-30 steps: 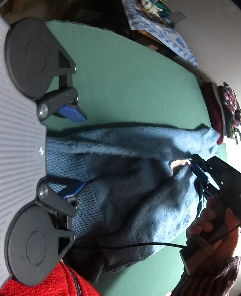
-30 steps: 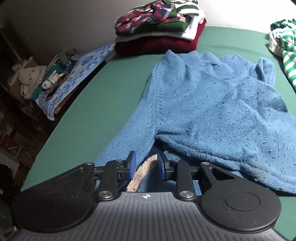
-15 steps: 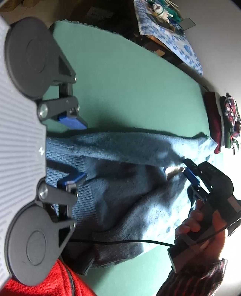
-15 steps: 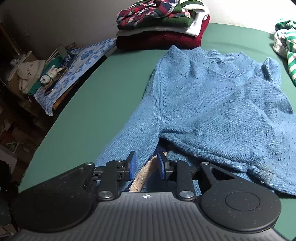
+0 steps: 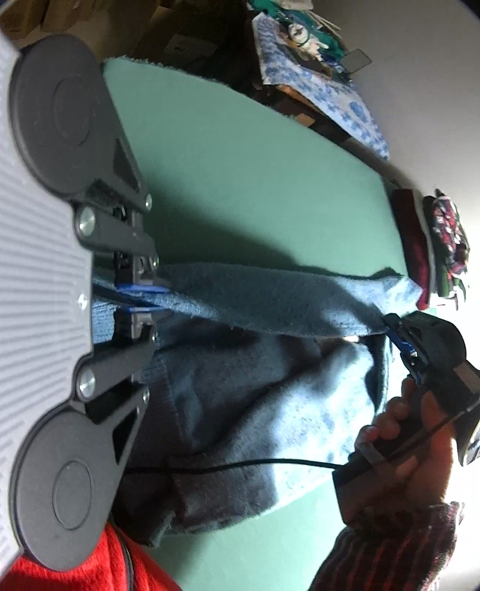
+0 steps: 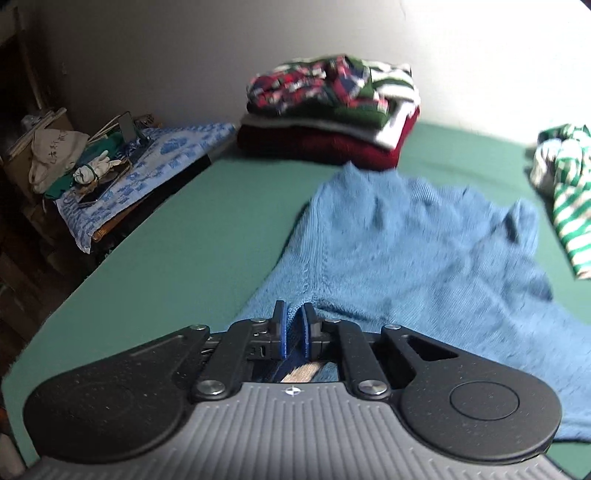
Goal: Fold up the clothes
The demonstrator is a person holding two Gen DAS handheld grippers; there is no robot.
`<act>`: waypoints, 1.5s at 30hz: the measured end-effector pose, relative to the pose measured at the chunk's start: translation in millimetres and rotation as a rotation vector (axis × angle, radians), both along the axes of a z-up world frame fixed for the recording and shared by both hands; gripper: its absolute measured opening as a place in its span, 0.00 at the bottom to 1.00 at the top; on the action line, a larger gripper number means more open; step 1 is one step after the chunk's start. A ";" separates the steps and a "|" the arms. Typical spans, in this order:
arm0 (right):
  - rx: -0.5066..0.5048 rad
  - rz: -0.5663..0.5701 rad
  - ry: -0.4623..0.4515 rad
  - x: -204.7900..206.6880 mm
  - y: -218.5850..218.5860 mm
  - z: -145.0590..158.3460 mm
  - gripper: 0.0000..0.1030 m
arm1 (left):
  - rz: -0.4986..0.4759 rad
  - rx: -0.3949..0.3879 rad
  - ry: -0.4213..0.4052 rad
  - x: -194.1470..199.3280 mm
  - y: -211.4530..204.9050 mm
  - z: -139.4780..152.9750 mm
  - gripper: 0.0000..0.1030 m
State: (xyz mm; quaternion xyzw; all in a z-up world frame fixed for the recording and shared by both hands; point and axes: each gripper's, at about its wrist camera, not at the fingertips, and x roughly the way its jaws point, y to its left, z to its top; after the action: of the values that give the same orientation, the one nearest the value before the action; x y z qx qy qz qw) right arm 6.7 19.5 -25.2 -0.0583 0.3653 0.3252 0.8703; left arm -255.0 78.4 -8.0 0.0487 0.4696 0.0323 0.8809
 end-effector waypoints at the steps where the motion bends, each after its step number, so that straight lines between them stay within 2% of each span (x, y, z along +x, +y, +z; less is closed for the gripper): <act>1: -0.013 0.002 -0.020 -1.3 0.5 1.3 0.08 | -0.002 0.002 -0.003 -0.1 -1.9 1.8 0.04; 6: -0.052 0.005 -0.051 3.1 1.4 -6.1 0.08 | -0.046 -0.016 0.001 2.5 -17.2 -0.3 0.04; 11: -0.073 0.017 -0.056 5.7 1.1 -20.7 0.08 | -0.090 -0.030 0.038 11.8 -33.2 -19.4 0.05; 14: -0.067 0.040 -0.042 6.7 -2.0 -29.6 0.09 | -0.120 -0.034 0.036 10.6 -38.5 -22.0 0.11; 16: -0.051 0.038 -0.034 7.2 -10.5 -29.8 0.12 | -0.141 -0.043 0.038 5.1 -38.3 -19.9 0.45; 17: -0.033 0.036 -0.029 7.0 -16.7 -27.5 0.12 | -0.148 -0.055 0.042 0.9 -36.6 -17.9 0.48; 20: -0.004 0.074 -0.028 -1.7 -30.9 -17.8 0.13 | -0.166 -0.088 0.058 -13.1 -28.8 -10.4 0.48; 22: 0.009 0.114 -0.027 -9.2 -38.6 -11.3 0.21 | -0.171 -0.087 0.067 -20.5 -20.6 -4.3 0.49; 25: 0.024 0.159 0.023 -14.0 -40.2 -10.6 0.23 | -0.172 -0.070 0.071 -26.1 -7.8 4.5 0.50; 29: 0.012 0.134 0.106 -10.5 -29.4 -23.2 0.27 | -0.129 -0.081 0.045 -18.8 7.7 9.3 0.56; 30: 0.004 0.130 0.104 -10.9 -26.4 -25.5 0.27 | -0.118 -0.084 0.040 -16.0 10.5 8.8 0.56; 31: -0.003 0.127 0.098 -11.7 -23.4 -27.5 0.21 | -0.117 -0.089 0.038 -13.5 12.1 6.4 0.56; 33: 0.018 0.126 0.065 -10.4 -24.2 -24.7 0.03 | -0.125 -0.089 0.053 -9.1 11.5 -0.2 0.56; 36: 0.033 0.123 0.040 -8.5 -27.2 -21.8 0.00 | -0.148 -0.102 0.069 -9.0 9.6 -6.3 0.56; 41: 0.038 0.116 0.028 -6.1 -33.3 -19.3 0.01 | -0.179 -0.123 0.081 -3.9 3.9 -13.6 0.56; 43: 0.040 0.113 0.023 -5.1 -35.8 -18.3 0.07 | -0.197 -0.112 0.077 -4.9 2.1 -12.9 0.56; 45: 0.057 0.121 0.037 -2.8 -37.3 -16.9 0.13 | -0.195 -0.135 0.065 -5.3 6.4 -8.7 0.56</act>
State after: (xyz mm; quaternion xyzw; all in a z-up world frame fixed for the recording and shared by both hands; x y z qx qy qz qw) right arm 3.8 -17.8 -42.1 -0.0493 0.3679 0.3884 0.8434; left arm -260.3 84.8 -16.6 0.0356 0.4918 -0.0870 0.8656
